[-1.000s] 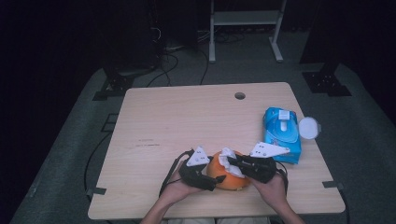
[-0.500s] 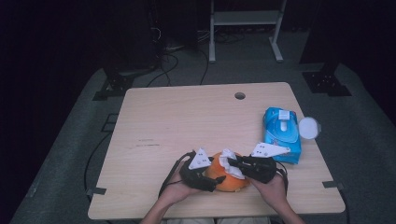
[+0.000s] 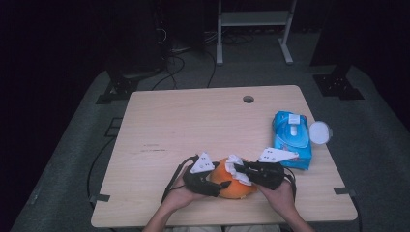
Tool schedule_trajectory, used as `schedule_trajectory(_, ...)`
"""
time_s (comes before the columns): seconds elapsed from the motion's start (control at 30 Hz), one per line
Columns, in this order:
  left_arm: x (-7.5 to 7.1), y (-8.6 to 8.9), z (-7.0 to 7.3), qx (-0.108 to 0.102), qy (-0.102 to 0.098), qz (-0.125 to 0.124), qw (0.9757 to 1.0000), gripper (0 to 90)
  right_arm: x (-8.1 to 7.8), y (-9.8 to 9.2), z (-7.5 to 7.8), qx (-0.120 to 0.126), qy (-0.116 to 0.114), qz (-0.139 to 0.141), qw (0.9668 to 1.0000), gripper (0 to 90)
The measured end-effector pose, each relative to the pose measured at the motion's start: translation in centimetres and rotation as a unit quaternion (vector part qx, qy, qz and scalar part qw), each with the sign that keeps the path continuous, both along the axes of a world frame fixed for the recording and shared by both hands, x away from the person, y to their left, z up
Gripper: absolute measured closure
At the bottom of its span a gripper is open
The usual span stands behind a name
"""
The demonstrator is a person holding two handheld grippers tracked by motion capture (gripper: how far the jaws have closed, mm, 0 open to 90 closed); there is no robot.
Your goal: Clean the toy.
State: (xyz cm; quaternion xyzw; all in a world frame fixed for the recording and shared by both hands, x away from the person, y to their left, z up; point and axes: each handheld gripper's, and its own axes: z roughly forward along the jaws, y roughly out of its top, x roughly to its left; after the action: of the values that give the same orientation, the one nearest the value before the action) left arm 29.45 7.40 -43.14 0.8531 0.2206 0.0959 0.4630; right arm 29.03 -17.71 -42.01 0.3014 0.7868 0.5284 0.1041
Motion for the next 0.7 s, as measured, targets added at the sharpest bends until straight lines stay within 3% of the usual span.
schedule_trajectory(0.13,0.4,0.7,-0.2,-0.001,0.013,0.006,0.9999,31.3,0.1,-1.4,0.1,-0.037,-0.01,-0.045,0.9983,80.8)
schedule_trajectory(0.2,0.5,0.8,-0.1,-0.009,0.013,0.003,0.9999,28.5,0.2,-1.8,0.1,-0.025,0.001,-0.046,0.9986,80.8)
schedule_trajectory(0.3,0.1,0.4,0.4,-0.032,-0.009,-0.009,0.9994,19.1,0.0,-0.8,-0.2,-0.008,-0.001,-0.029,0.9996,80.7)
schedule_trajectory(0.4,-0.1,0.1,0.5,-0.021,-0.022,-0.01,0.9995,20.6,-0.2,-0.1,0.0,0.007,-0.008,-0.01,0.9999,80.5)
schedule_trajectory(0.43,0.0,0.2,0.4,-0.015,-0.02,-0.007,0.9997,28.0,-0.3,0.1,0.1,0.002,-0.012,-0.01,0.9999,80.6)
schedule_trajectory(0.57,0.4,0.7,0.1,-0.009,-0.005,0.007,0.9999,31.8,0.1,-0.9,-0.2,-0.001,0.003,-0.028,0.9996,80.6)
schedule_trajectory(0.7,0.9,1.7,0.0,-0.017,0.012,0.021,0.9996,32.4,0.5,-2.0,-0.7,-0.016,0.017,-0.053,0.9983,80.7)
